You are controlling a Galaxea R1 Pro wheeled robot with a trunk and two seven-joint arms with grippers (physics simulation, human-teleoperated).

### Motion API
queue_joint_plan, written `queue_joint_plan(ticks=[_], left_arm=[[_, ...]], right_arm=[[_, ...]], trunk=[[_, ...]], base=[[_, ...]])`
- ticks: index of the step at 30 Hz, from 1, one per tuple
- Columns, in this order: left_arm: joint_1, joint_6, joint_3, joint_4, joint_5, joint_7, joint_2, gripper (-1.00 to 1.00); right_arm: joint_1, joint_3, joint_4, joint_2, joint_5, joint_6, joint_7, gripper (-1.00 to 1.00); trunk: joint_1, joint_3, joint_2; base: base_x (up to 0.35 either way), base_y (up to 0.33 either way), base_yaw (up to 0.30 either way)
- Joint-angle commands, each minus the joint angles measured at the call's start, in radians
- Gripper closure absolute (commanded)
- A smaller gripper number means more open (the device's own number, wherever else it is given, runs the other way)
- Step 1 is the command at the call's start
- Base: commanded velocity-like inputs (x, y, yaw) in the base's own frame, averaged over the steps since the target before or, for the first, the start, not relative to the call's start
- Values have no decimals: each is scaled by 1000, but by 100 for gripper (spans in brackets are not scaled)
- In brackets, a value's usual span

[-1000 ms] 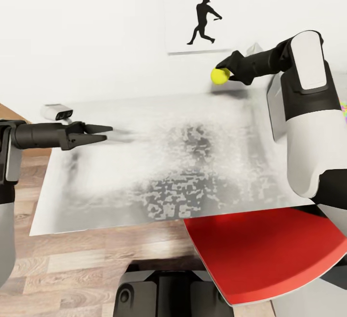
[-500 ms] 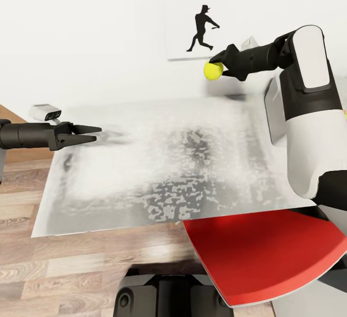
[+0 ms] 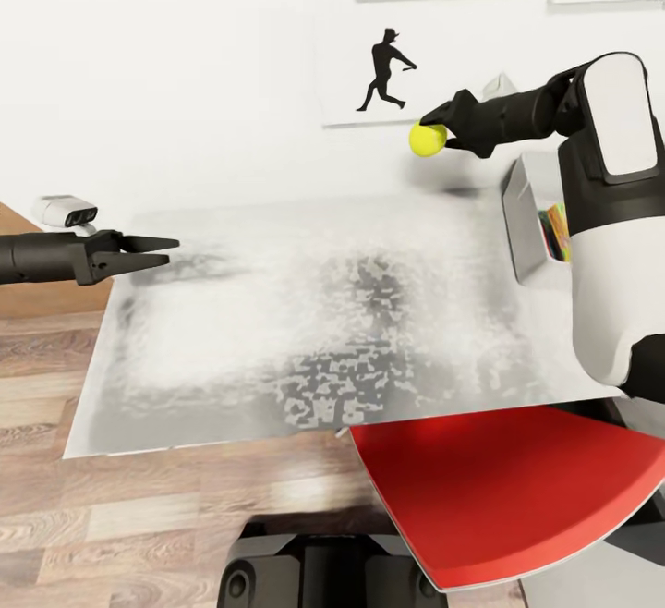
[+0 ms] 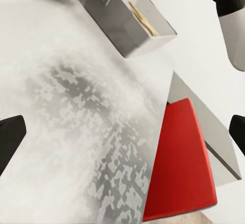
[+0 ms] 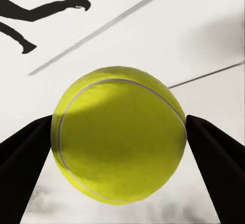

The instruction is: Put all the toys in the child's room - the three board games (two on the bed and one on the table), the two jigsaw puzzles on the table, and the tennis ball on the table - inside the toy box on the table in the child's room.

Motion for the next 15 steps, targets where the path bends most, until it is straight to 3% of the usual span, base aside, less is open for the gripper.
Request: queue_joint_plan(ticks=[1,6,11,15], left_arm=[[0,10,1,0,-1,-4,2,-100],[0,9,2,1,-2,-4,5,-100],[0,9,2,0,-1,-4,5,-100],[0,10,3,0,-1,-4,5,-100]], right_arm=[[6,9,-13,-7,-13,0,-9,100],[20,26,-41,-33,-36,0,-9,100],[22,100,-103,-43,-73,0,-10,100],[23,121,-133,-46,-122,0,-10,100]], trunk=[[1,0,-2],[1,9,-2],[1,17,-2],[1,24,-2]], base=[[0,0,0],[0,0,0],[0,0,0],[0,0,0]])
